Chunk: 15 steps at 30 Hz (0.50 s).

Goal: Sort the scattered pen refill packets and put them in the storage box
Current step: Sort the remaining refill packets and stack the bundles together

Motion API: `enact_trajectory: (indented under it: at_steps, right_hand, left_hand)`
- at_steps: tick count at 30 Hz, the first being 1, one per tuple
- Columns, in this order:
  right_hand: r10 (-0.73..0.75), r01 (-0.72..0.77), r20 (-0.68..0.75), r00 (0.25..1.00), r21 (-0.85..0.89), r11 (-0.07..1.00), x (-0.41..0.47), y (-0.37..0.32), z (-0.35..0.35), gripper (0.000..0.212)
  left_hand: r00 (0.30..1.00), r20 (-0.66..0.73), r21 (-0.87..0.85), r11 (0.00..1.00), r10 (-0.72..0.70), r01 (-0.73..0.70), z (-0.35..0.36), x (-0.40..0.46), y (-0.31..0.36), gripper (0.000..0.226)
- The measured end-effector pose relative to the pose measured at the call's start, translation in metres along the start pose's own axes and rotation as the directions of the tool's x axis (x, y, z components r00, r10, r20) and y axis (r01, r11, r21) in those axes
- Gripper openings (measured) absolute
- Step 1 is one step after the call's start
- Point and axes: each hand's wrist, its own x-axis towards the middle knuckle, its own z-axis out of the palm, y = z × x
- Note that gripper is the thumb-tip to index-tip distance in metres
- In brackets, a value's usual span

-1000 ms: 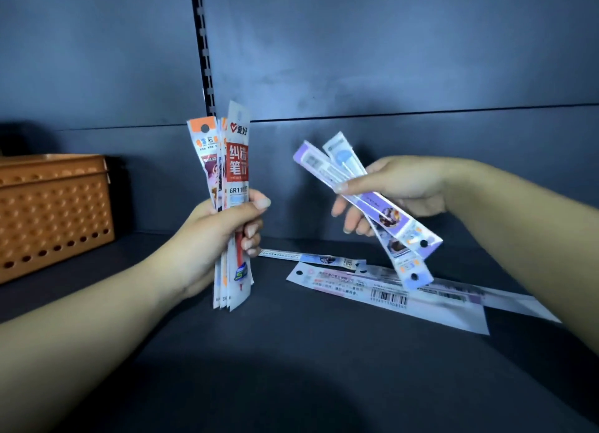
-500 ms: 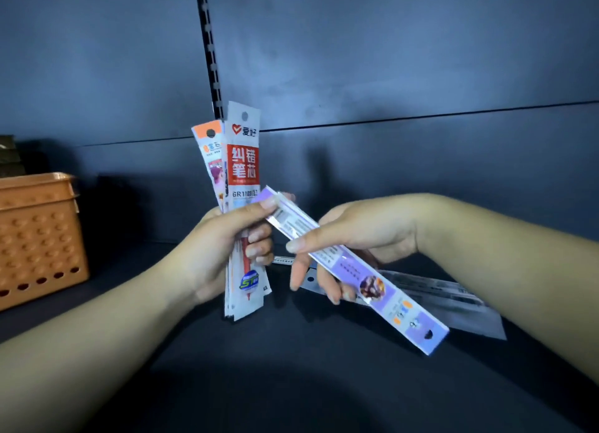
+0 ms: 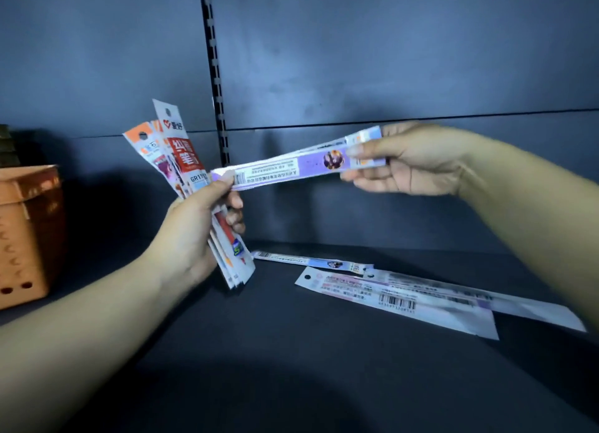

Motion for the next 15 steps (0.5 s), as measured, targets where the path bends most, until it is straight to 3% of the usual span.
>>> enact_trajectory:
  at_steps: [3, 7, 9, 12, 15]
  right_hand:
    - [-0.115, 0.145, -0.174, 0.978, 0.167, 0.975, 0.004, -0.004, 0.006, 0.008]
    - [-0.243, 0.304, -0.320, 0.916, 0.157, 0.940, 0.003, -0.018, 0.002, 0.014]
    - [-0.258, 0.303, -0.281, 0.924, 0.129, 0.944, -0.003, -0.025, -0.006, 0.009]
    - [-0.232, 0.228, -0.179, 0.956, -0.045, 0.973, -0.015, -0.029, -0.014, 0.007]
    - [-0.239, 0.206, -0.170, 0.956, -0.192, 0.959, -0.024, -0.037, -0.017, 0.006]
  left_hand:
    - [0.992, 0.101, 0.121, 0.991, -0.071, 0.059, 0.006, -0.009, -0.005, 0.008]
    - [0.923, 0.241, 0.211, 0.944, -0.301, 0.253, 0.013, -0.019, -0.004, 0.022]
    - [0.897, 0.269, 0.199, 0.931, -0.352, 0.306, 0.012, -0.018, 0.001, 0.023]
    - [0.907, 0.261, 0.147, 0.942, -0.332, 0.303, 0.008, -0.014, 0.005, 0.017]
    - [0.904, 0.255, 0.196, 0.934, -0.344, 0.300, 0.007, -0.013, 0.005, 0.021]
